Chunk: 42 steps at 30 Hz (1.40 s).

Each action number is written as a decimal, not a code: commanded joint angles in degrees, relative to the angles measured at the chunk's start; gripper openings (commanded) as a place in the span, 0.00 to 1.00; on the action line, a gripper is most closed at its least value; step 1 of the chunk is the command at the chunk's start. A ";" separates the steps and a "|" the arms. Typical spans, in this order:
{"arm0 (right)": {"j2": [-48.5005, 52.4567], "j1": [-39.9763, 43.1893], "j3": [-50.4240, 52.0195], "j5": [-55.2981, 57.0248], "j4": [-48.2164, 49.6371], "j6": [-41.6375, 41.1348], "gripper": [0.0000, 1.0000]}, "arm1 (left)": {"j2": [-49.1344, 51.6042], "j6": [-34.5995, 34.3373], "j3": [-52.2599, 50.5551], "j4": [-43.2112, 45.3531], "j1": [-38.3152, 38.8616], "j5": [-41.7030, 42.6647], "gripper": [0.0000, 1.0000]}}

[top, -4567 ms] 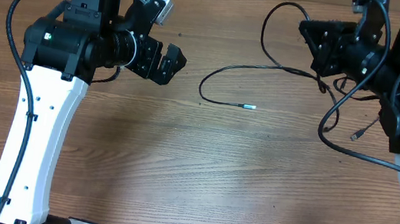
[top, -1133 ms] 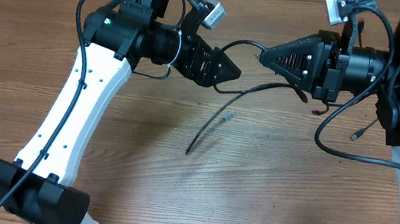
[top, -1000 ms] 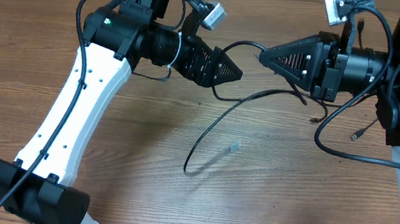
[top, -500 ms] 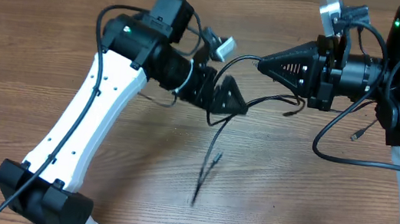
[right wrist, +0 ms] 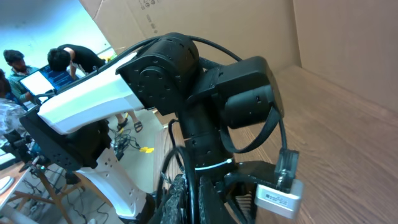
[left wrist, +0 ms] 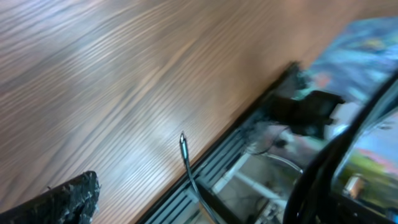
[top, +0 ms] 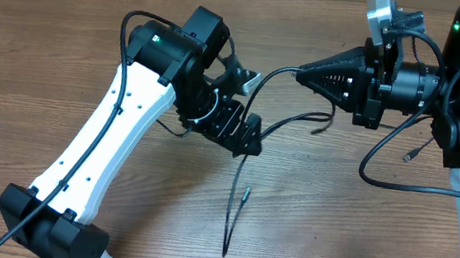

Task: Untangle cables

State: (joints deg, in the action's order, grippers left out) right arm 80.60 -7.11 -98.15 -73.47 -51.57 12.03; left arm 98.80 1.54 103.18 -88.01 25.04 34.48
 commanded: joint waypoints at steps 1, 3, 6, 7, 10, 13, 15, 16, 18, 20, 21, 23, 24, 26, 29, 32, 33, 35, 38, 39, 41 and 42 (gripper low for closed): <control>-0.09 0.00 -0.50 0.31 1.11 0.48 0.04 | -0.09 1.03 0.81 -2.51 -0.04 -10.67 1.00; -0.09 0.00 -0.50 1.49 1.29 0.46 0.04 | -0.07 1.05 0.81 -3.69 -0.04 -13.16 1.00; -0.09 0.00 -0.50 4.46 1.29 0.46 0.04 | -0.07 1.05 0.81 -4.31 -0.04 -15.15 1.00; -0.09 0.00 -0.50 5.73 1.29 0.46 0.04 | -0.07 1.05 0.81 -4.35 -0.04 -15.47 1.00; -0.09 0.00 -0.50 10.32 1.29 0.44 0.04 | -0.07 1.05 0.81 -4.31 -0.04 -16.61 1.00; -0.09 0.00 -0.50 15.34 1.29 0.44 0.04 | -0.07 1.05 0.81 -4.37 -0.04 -18.47 1.00; -0.09 0.07 -0.50 19.23 1.29 0.46 0.04 | -0.07 1.05 0.81 -4.37 -0.04 -18.82 1.00; -0.09 0.07 -0.50 21.77 1.29 0.44 0.04 | -0.07 1.05 0.81 -4.48 -0.04 -19.19 1.00; -0.09 0.07 -0.50 26.25 1.25 0.44 0.04 | -0.07 1.05 0.81 -4.79 -0.04 -19.91 1.00; -0.09 0.07 -0.50 33.33 1.25 0.46 0.04 | -0.07 1.05 0.81 -4.83 -0.04 -19.91 1.00; -0.09 0.07 -0.50 35.65 1.22 0.46 0.04 | -0.07 1.07 0.81 -4.83 -0.04 -19.91 1.00; -0.09 0.07 -0.50 41.09 1.25 0.44 0.04 | -0.07 1.07 0.81 -4.83 -0.04 -19.91 0.99; -0.11 0.07 -0.50 44.13 1.22 0.44 0.04 | -0.07 1.07 0.81 -4.83 -0.04 -19.89 1.00; -0.09 0.07 -0.50 49.05 1.20 0.42 0.04 | -0.07 1.07 0.81 -4.76 -0.04 -19.89 1.00; -0.09 0.07 -0.50 54.84 1.20 0.20 0.04 | -0.07 1.07 0.81 -4.55 -0.04 -19.89 1.00; -0.09 0.07 -0.50 57.20 1.20 0.02 0.04 | -0.07 1.07 0.81 -4.50 -0.04 -19.87 1.00; -0.09 0.07 -0.50 57.18 1.20 0.00 0.04 | -0.07 1.07 0.81 -4.52 -0.04 -19.89 1.00; -0.09 0.07 -0.50 57.16 1.07 -0.20 0.04 | -0.07 1.07 0.81 -4.20 -0.04 -19.89 0.99; -0.09 0.04 -0.50 57.13 0.61 -0.20 0.04 | -0.07 1.07 0.81 -3.48 -0.04 -19.89 1.00; -0.09 0.04 -0.50 57.13 0.44 -0.17 0.04 | -0.07 1.07 0.81 -3.21 -0.04 -19.89 1.00; -0.09 0.04 -0.50 57.11 0.02 -0.20 0.04 | -0.07 1.07 0.81 -2.95 -0.04 -19.87 0.99; -0.09 0.04 -0.50 57.09 -0.11 -0.20 0.04 | -0.07 1.07 0.81 -2.89 -0.04 -19.89 1.00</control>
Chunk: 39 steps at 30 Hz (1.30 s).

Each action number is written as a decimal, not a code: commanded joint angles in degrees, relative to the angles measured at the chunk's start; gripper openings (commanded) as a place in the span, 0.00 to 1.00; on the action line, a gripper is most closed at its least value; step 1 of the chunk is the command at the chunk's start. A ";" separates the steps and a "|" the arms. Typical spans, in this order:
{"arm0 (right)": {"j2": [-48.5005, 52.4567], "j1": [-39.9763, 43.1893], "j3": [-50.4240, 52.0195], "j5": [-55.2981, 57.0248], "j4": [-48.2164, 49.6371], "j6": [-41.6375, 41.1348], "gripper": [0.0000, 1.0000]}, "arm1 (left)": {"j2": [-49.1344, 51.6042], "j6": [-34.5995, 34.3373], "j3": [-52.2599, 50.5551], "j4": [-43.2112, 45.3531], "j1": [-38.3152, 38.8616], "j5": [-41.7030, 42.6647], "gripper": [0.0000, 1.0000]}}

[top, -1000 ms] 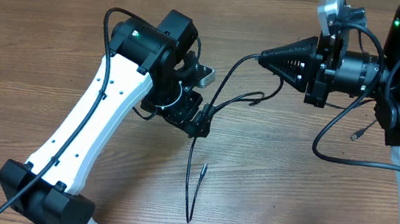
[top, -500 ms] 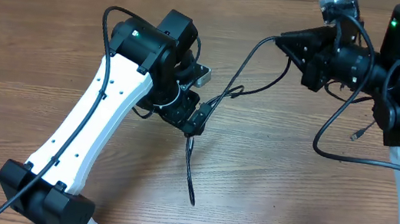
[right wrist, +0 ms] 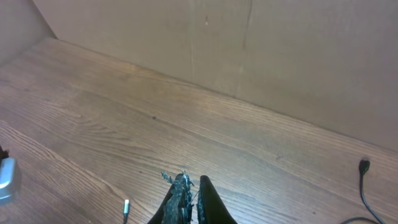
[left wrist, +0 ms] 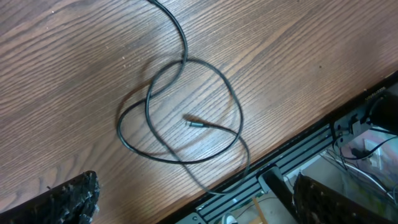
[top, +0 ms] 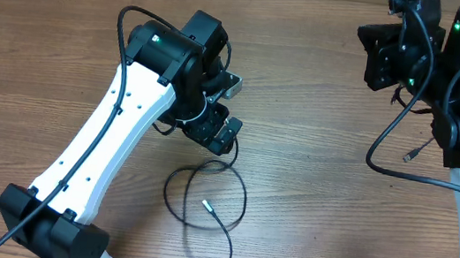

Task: Untangle cables
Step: 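Open the left gripper, withdraw it, and move the right gripper to the cable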

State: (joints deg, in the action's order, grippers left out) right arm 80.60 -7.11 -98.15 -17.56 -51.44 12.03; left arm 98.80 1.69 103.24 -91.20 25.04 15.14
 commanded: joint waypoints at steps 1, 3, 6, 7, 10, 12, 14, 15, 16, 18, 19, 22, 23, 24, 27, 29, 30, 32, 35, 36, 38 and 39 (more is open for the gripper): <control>-0.09 0.04 -0.50 1.14 -0.39 -0.20 0.04 | -0.07 0.92 0.74 0.37 -0.04 -0.55 1.00; -0.09 0.04 -0.50 0.22 -1.11 -0.20 0.04 | -0.07 0.94 0.74 0.57 -0.04 -0.59 1.00; -0.02 0.04 -0.50 -2.69 -2.93 -0.17 0.04 | -0.07 0.85 0.74 1.05 -0.04 -1.92 1.00; 0.02 0.04 -0.50 -3.65 -3.50 -0.17 0.04 | -0.04 0.83 0.74 1.27 -0.04 -2.38 1.00; 0.68 0.04 -0.50 -5.33 -6.23 -0.22 0.04 | 0.00 -1.97 0.74 2.34 -0.33 -5.14 1.00; 1.62 0.04 -0.50 -6.12 -8.83 -0.83 0.05 | 0.04 -5.03 0.74 3.06 -1.05 -8.11 1.00; 2.86 0.04 -0.50 -6.47 -10.69 -3.91 0.08 | 0.09 -6.60 0.74 3.98 -2.32 -9.18 1.00; 3.50 0.04 -0.50 -6.99 -11.37 -4.90 0.08 | 0.09 -7.02 0.74 4.46 -3.04 -9.16 1.00; 4.44 0.04 -0.50 -8.66 -12.46 -5.18 0.08 | 0.09 -7.98 0.74 4.98 -4.07 -9.05 1.00; 6.29 0.02 -0.50 -12.31 -14.49 -5.14 0.12 | 0.09 -9.81 0.74 5.68 -6.38 -8.85 1.00; 7.19 0.00 -0.50 -13.84 -15.28 -5.14 0.13 | 0.09 -10.25 0.74 5.92 -7.41 -8.52 1.00; 9.92 -0.02 -0.50 -16.52 -17.46 -5.14 0.19 | 0.09 -10.29 0.74 6.75 -10.84 -6.49 1.00; 10.75 -0.07 -0.48 -17.25 -18.12 -5.14 0.25 | 0.09 -10.32 0.74 7.06 -11.98 -6.25 1.00; 11.82 -0.28 -0.48 -18.23 -18.93 -5.09 0.29 | 0.09 -10.32 0.74 7.37 -12.90 -6.08 1.00; 14.16 -1.49 -0.48 -19.02 -20.65 -5.07 0.38 | 0.09 -10.32 0.74 8.63 -14.67 -6.10 1.00; 15.87 -3.08 -0.48 -19.02 -21.84 -4.92 0.49 | 0.09 -10.32 0.74 9.77 -15.21 -6.12 1.00; 16.83 -4.17 -0.48 -19.04 -22.43 -4.94 0.52 | 0.09 -10.29 0.74 10.49 -15.28 -6.19 1.00; 19.06 -7.21 -0.48 -19.02 -23.37 -4.94 0.56 | 0.09 -10.32 0.74 12.28 -15.28 -6.34 1.00; 21.49 -11.28 -0.48 -18.99 -24.13 -4.96 0.64 | 0.09 -10.29 0.74 13.75 -15.28 -6.36 1.00; 22.18 -12.48 -0.44 -18.99 -24.33 -4.96 0.64 | 0.09 -10.29 0.74 13.99 -15.28 -6.43 1.00; 23.37 -15.19 0.13 -18.84 -24.28 -5.49 0.65 | 0.09 -10.29 0.74 14.21 -15.28 -8.20 1.00; 23.74 -16.26 0.66 -18.27 -23.98 -6.29 0.66 | 0.09 -10.32 0.74 14.03 -15.28 -9.46 1.00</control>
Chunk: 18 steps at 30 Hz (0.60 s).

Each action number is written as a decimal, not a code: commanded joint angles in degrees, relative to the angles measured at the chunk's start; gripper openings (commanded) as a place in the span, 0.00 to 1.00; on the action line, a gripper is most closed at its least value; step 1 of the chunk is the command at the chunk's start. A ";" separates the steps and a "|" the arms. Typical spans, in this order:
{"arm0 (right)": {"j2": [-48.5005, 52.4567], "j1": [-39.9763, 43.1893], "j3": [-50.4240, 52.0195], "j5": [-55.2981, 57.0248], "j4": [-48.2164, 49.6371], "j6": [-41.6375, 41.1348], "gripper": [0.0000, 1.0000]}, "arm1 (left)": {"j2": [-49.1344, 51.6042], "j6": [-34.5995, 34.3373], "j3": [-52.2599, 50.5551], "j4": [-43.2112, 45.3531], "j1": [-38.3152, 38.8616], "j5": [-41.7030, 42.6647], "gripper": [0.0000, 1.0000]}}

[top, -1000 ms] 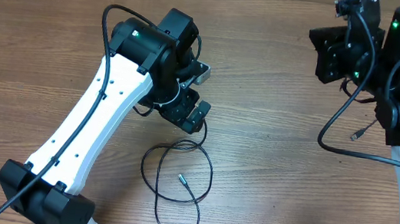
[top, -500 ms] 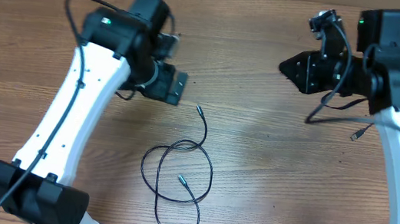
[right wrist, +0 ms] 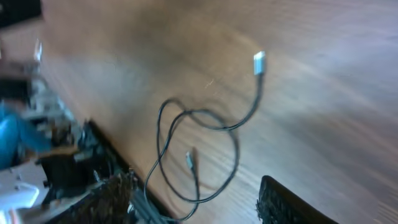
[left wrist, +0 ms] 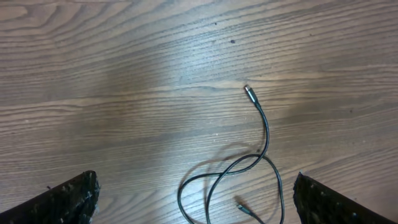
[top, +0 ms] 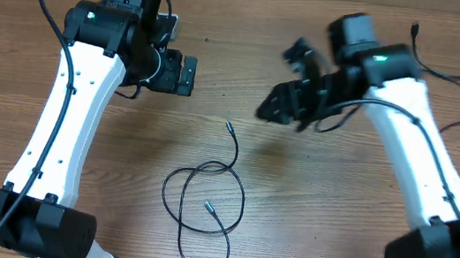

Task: Untangle cables
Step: 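Open the left gripper, withdraw it, and move the right gripper to the cable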

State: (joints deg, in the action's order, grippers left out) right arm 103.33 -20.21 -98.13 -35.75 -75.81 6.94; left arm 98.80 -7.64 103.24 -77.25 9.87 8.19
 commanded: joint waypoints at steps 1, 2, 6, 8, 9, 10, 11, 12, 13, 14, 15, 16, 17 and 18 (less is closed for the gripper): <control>1.25 -4.31 1.33 0.44 0.66 -1.79 0.66 | 0.09 -1.03 0.74 -0.04 -0.11 -3.37 0.99; 1.33 -5.18 2.10 0.94 0.94 -2.36 0.66 | 0.09 -1.11 0.74 -0.02 -0.13 -3.58 1.00; 1.38 -8.35 6.10 1.09 2.80 -4.52 0.67 | 0.09 -3.65 0.74 0.94 -0.96 -3.72 0.99; 1.38 -9.57 7.91 1.07 4.52 -6.16 0.68 | 0.09 -5.60 0.74 1.68 -1.70 -3.67 0.99; 1.38 -10.25 8.74 1.11 5.33 -6.80 0.69 | 0.09 -6.40 0.74 2.08 -2.03 -3.65 1.00; 1.38 -11.02 9.81 1.09 6.45 -7.21 0.70 | 0.09 -7.19 0.74 2.58 -2.27 -3.65 1.00; 1.38 -11.74 10.82 1.09 7.65 -7.52 0.71 | 0.09 -7.85 0.74 3.02 -2.34 -3.67 1.00; 1.38 -12.44 11.74 1.11 8.81 -8.09 0.72 | 0.09 -8.11 0.74 3.50 -2.34 -3.65 1.00; 1.38 -13.18 12.76 1.11 10.14 -8.79 0.72 | 0.09 -8.41 0.74 3.87 -2.34 -3.67 1.00; 1.38 -13.94 13.86 1.09 11.52 -9.18 0.73 | 0.09 -8.79 0.74 4.20 -2.34 -3.69 1.00; 1.38 -14.62 14.78 1.11 12.59 -9.18 0.73 | 0.09 -8.98 0.74 4.44 -2.25 -3.69 1.00; 1.38 -15.26 15.61 1.11 13.35 -9.18 0.73 | 0.09 -9.16 0.74 4.52 -2.16 -3.67 1.00; 1.38 -15.93 16.57 1.11 14.21 -9.22 0.73 | 0.09 -9.14 0.74 4.50 -2.16 -3.69 1.00; 1.38 -16.46 17.29 1.14 14.91 -9.64 0.73 | 0.09 -9.14 0.74 4.48 -2.19 -3.72 1.00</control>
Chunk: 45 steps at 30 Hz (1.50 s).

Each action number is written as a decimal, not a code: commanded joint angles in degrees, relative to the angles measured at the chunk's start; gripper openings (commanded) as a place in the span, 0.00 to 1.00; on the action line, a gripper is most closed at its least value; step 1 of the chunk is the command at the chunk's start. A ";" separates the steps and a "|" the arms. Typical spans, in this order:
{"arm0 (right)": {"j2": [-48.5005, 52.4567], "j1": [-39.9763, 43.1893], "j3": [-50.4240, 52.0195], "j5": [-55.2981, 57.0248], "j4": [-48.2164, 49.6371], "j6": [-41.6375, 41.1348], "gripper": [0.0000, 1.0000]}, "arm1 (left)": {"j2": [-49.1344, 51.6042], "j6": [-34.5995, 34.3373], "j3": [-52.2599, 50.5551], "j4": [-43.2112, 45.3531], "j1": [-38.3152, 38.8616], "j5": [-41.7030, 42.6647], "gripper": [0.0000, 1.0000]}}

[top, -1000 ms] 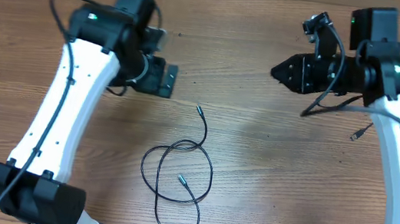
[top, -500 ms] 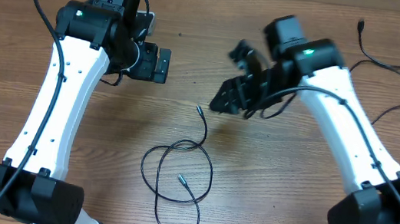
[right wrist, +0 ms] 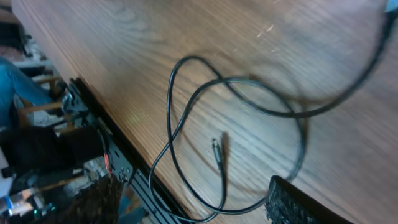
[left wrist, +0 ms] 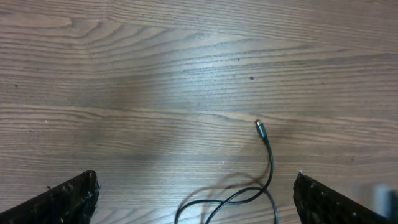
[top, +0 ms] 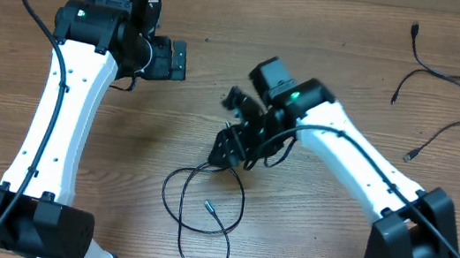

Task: Untangle cables
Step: 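Open the left gripper, withdraw it, and move the right gripper to the cable, then lower the right gripper onto the coiled black cable and grasp it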

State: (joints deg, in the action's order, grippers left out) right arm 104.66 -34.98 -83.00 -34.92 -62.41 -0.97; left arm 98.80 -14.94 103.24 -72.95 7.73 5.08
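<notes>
A thin black cable (top: 203, 199) lies in crossed loops on the wood table, one plug (top: 208, 205) inside the loop. My right gripper (top: 228, 154) hangs open just over the top of the loops; the right wrist view shows the loops (right wrist: 186, 99) and that plug (right wrist: 216, 149) between its wide-spread fingers (right wrist: 292, 202). My left gripper (top: 177, 60) is open at the back left, apart from the cable. In the left wrist view the cable's other plug (left wrist: 259, 127) lies ahead of the open gripper (left wrist: 196, 205).
More black cables (top: 450, 78) lie at the far right back of the table. The table's front edge and a black rail (right wrist: 118, 158) run close to the loops. Bare wood (top: 23, 209) spreads left of the loops.
My right gripper has moved from the right of the free plug down and to the left over the top of the loops. The left gripper has shifted slightly back. The cable has not moved.
At first the cable hung in the air between my two grippers. Then it lay looped on the table, with the left gripper open above it and the right arm at the far right. Later the left gripper was at the back left, and the right gripper now hangs over the loops.
</notes>
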 commanded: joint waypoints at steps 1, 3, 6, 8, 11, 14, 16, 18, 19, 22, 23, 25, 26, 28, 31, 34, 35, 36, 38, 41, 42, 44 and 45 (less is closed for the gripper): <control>0.04 -2.19 2.82 0.31 2.19 -2.16 0.73 | 0.09 -1.81 0.74 0.17 -0.04 -0.63 0.99; 0.04 -3.19 4.00 0.28 3.74 -2.54 0.72 | 0.09 -1.81 0.74 0.17 -0.04 -0.63 1.00; 0.04 -4.52 5.46 0.59 6.27 -2.47 0.72 | 0.09 -1.81 0.74 0.17 -0.04 -0.63 1.00; 0.09 -5.22 6.25 2.36 7.72 -2.45 0.72 | 0.09 -1.81 0.74 0.17 -0.04 -0.63 1.00; 0.57 -5.92 6.80 7.54 7.98 -2.45 0.73 | 0.09 -1.81 0.74 0.17 -0.04 -0.63 1.00; 1.44 -5.95 6.93 9.42 8.46 -1.97 0.73 | 0.09 -1.81 0.74 0.17 -0.04 -0.63 1.00; 1.97 -5.95 6.93 9.40 9.14 -1.79 0.73 | 0.09 -1.81 0.74 0.17 -0.04 -0.63 1.00; 2.49 -5.95 6.93 9.38 9.77 -1.81 0.73 | 0.09 -1.81 0.74 0.17 -0.04 -0.63 1.00; 2.75 -5.95 6.93 9.29 10.16 -1.81 0.73 | 0.09 -1.81 0.74 0.17 -0.04 -0.63 1.00; 3.45 -6.40 6.95 9.20 10.93 -1.79 0.73 | 0.09 -1.81 0.74 0.17 -0.04 -0.63 1.00; 3.87 -6.78 6.95 9.22 11.17 -1.77 0.73 | 0.09 -1.81 0.74 0.17 -0.04 -0.63 1.00; 5.31 -7.85 6.95 9.42 10.99 -0.90 0.72 | 0.09 -1.81 0.74 0.17 -0.04 -0.63 1.00; 5.90 -8.22 6.95 9.44 10.71 -0.48 0.72 | 0.09 -1.81 0.74 0.17 -0.04 -0.63 1.00; 6.78 -8.79 6.95 10.25 9.90 -0.48 0.72 | 0.09 -1.81 0.74 0.17 -0.04 -0.63 0.99; 7.13 -9.18 6.95 11.78 6.84 -0.46 0.65 | 0.09 -1.81 0.74 0.17 -0.04 -0.63 1.00; 7.13 -9.62 6.95 11.76 3.39 -0.02 0.64 | 0.09 -1.81 0.74 0.17 -0.04 -0.63 1.00; 7.13 -9.90 6.95 11.76 2.38 0.02 0.64 | 0.09 -1.81 0.74 0.17 -0.04 -0.63 1.00; 7.13 -10.32 6.95 11.69 1.64 0.68 0.65 | 0.09 -1.81 0.74 0.17 -0.04 -0.63 1.00; 7.13 -12.15 7.58 11.74 2.08 2.69 0.69 | 0.09 -1.81 0.74 0.17 -0.04 -0.63 1.00; 7.13 -14.43 9.31 11.85 4.72 3.67 0.74 | 0.09 -1.81 0.74 0.17 -0.04 -0.63 1.00; 7.13 -15.08 9.92 12.09 5.62 4.09 0.75 | 0.09 -1.81 0.74 0.17 -0.04 -0.63 1.00; 7.13 -15.78 10.54 14.12 6.69 4.04 0.75 | 0.09 -1.81 0.74 0.17 -0.04 -0.63 1.00; 7.13 -15.80 10.58 14.40 7.02 4.07 0.76 | 0.09 -1.81 0.74 0.17 -0.04 -0.63 1.00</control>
State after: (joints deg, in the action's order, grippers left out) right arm 111.98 -50.04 -73.41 -22.61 -56.18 1.63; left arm 98.80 -16.21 103.24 -72.79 7.77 5.08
